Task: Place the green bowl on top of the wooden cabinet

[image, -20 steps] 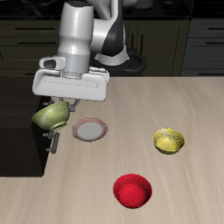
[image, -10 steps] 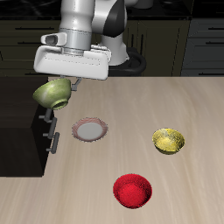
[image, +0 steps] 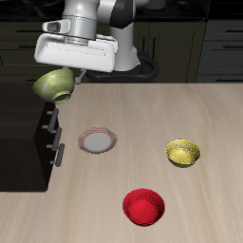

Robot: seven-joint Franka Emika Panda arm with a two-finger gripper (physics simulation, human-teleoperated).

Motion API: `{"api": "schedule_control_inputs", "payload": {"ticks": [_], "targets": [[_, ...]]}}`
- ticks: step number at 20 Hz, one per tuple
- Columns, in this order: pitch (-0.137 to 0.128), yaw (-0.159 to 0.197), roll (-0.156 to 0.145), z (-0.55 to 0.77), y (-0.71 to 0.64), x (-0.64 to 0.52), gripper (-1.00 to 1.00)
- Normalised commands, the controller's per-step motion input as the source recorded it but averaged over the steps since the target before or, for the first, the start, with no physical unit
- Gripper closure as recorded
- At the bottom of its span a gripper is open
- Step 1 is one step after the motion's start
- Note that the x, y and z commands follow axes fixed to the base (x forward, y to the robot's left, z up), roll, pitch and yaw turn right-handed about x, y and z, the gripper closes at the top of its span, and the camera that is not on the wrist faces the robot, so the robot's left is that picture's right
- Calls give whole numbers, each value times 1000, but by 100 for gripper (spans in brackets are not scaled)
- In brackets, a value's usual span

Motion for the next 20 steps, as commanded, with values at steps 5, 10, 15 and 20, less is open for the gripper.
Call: {"api": "schedule_control_inputs", "payload": {"ticks": [5, 10, 15, 20], "targets": [[-20, 23, 13, 158, 17, -199, 100], [5, -4, 8, 18, -27, -345, 100], [-16, 68, -1, -78, -13, -234, 100], [-7, 30, -34, -3, -277, -271, 100]]}}
